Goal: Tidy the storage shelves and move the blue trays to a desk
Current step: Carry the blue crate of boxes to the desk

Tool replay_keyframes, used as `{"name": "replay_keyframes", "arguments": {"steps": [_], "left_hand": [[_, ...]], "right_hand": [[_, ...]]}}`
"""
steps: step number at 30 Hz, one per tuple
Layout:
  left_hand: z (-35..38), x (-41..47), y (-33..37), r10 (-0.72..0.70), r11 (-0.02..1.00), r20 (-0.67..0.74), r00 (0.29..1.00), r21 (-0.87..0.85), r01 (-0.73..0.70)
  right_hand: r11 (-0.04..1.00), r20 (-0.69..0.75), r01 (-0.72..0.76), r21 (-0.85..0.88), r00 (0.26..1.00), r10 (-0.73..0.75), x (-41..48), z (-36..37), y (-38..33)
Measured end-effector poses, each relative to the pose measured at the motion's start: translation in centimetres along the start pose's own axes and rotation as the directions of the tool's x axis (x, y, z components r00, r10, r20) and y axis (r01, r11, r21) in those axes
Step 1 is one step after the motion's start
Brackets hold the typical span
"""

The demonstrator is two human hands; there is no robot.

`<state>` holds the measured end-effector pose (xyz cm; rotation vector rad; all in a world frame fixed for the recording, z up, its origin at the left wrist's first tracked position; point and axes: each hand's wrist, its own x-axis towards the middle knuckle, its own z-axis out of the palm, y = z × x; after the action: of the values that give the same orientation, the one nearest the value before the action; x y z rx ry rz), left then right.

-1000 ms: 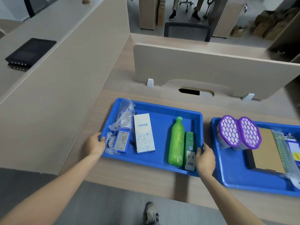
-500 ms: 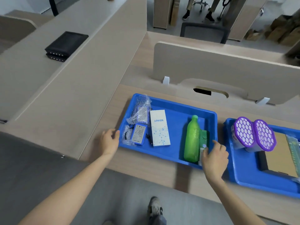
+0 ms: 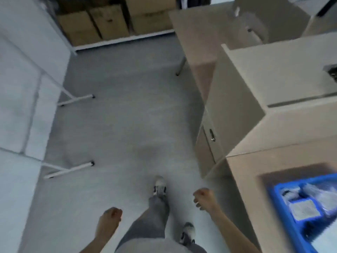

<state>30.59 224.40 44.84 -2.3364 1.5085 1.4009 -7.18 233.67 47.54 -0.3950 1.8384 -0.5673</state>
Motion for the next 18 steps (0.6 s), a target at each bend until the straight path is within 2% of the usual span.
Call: {"name": "replay_keyframes", "arguments": {"steps": [2, 4, 6, 8, 11, 14, 16, 18], "left_hand": [[-2.9, 1.3, -6.8, -0.182, 0.972, -0.084, 0.980, -0.164, 0.167], [-4.6, 2.0, -10.9, -0.346, 0.896, -0.100, 0.933, -0.330, 0.297], [-5.9, 2.7, -11.0, -0.467, 0.806, -0.079, 0.881, -0.447, 0.387], [-7.7, 4.3, -7.6, -0.523, 0.748, -0.039, 0.852, -0.501, 0.436], [-11.1, 10.6, -0.1, -0.490, 0.721, 0.041, 0.871, -0.543, 0.431], [-15.9, 18.8, 10.7, -0.419, 0.707, 0.106, 0.902, -0.585, 0.397], [-19.2, 23.9, 19.1, -0.311, 0.748, 0.121, 0.943, -0.580, 0.321], [-22.3, 28.7, 27.4, -0.160, 0.798, 0.092, 0.983, -0.574, 0.184]], "right_hand": [[0.997, 0.034, 0.027, -0.077, 0.999, -0.025, 4.0, 2.3, -5.4], [0.985, 0.046, 0.063, -0.162, 0.997, -0.056, 7.9, 4.5, -10.8], [0.964, 0.056, 0.105, -0.246, 0.994, -0.094, 11.6, 6.5, -15.8], [0.945, 0.076, 0.125, -0.303, 0.991, -0.107, 14.8, 7.9, -20.1], [0.934, 0.064, 0.070, -0.350, 0.997, -0.051, 18.7, 8.1, -25.3], [0.946, 0.010, -0.059, -0.317, 0.998, 0.066, 22.0, 6.9, -28.8], [0.954, -0.052, -0.175, -0.243, 0.985, 0.167, 24.2, 5.7, -31.2], [0.943, -0.089, -0.275, -0.186, 0.961, 0.262, 26.1, 4.8, -34.2]]}}
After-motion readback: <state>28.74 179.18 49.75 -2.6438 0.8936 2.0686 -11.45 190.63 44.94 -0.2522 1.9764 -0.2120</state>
